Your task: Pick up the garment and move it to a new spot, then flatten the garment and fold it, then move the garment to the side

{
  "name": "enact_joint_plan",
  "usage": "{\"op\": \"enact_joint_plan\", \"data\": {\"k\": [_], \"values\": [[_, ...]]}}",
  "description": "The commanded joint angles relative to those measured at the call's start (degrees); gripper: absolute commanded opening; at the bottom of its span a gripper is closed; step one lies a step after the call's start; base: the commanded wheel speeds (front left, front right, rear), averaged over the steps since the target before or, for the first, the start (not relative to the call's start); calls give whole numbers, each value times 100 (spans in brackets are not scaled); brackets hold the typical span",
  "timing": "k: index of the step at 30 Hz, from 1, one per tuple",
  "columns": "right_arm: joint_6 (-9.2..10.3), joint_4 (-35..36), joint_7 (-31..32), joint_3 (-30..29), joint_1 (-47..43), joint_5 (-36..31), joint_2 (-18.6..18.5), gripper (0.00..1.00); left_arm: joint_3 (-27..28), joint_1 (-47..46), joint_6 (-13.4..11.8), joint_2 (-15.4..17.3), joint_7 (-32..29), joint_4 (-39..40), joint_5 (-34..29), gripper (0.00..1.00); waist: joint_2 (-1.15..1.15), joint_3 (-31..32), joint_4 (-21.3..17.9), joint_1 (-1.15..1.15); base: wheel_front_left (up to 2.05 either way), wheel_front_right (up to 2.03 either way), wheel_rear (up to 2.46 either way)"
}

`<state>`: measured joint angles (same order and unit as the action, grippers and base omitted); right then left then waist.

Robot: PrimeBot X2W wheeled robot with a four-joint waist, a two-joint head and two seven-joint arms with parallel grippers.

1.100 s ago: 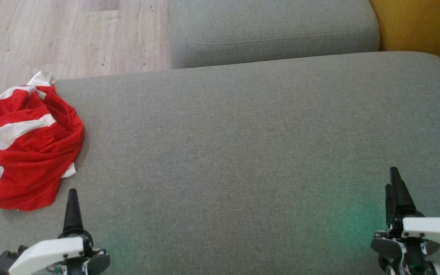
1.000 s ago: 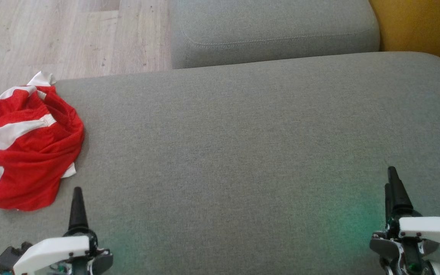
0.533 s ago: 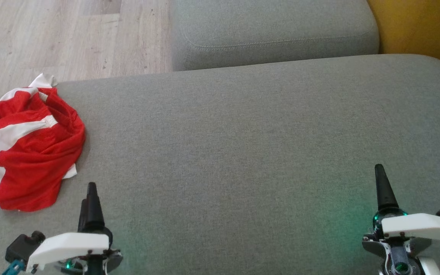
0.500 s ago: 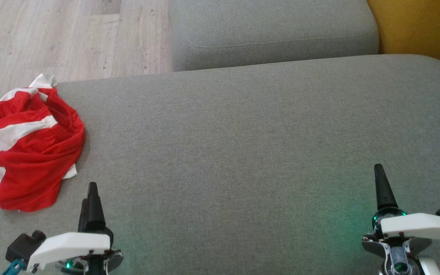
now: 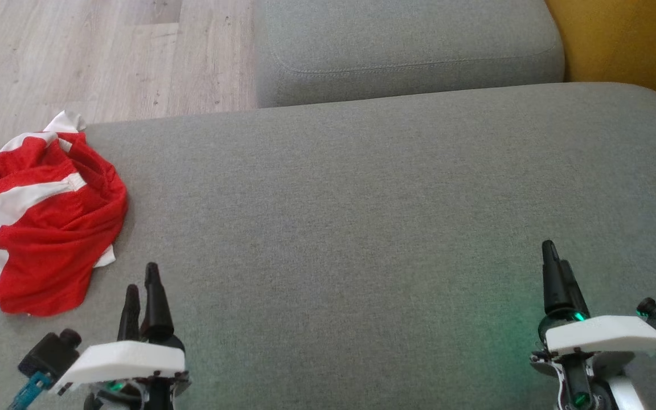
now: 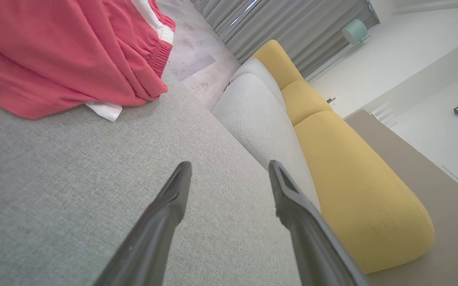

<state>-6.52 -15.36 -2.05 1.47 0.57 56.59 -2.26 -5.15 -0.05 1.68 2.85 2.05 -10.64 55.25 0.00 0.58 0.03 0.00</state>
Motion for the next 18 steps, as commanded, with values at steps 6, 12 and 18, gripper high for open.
{"op": "enact_joint_plan", "data": {"k": [6,12,18], "values": [[-44,289,-163,167,191,-548,-42,100,-82,-168,-89,114,154,312,-578,100,0,2,7,0,0,0,0],[-49,336,-264,293,192,-1001,-43,100,-210,-169,-188,156,257,359,-1020,100,0,-1,17,0,0,0,0],[-54,359,-365,364,174,-1393,-45,100,-312,-160,-288,156,358,348,-1414,100,0,1,49,0,0,0,0]]}}
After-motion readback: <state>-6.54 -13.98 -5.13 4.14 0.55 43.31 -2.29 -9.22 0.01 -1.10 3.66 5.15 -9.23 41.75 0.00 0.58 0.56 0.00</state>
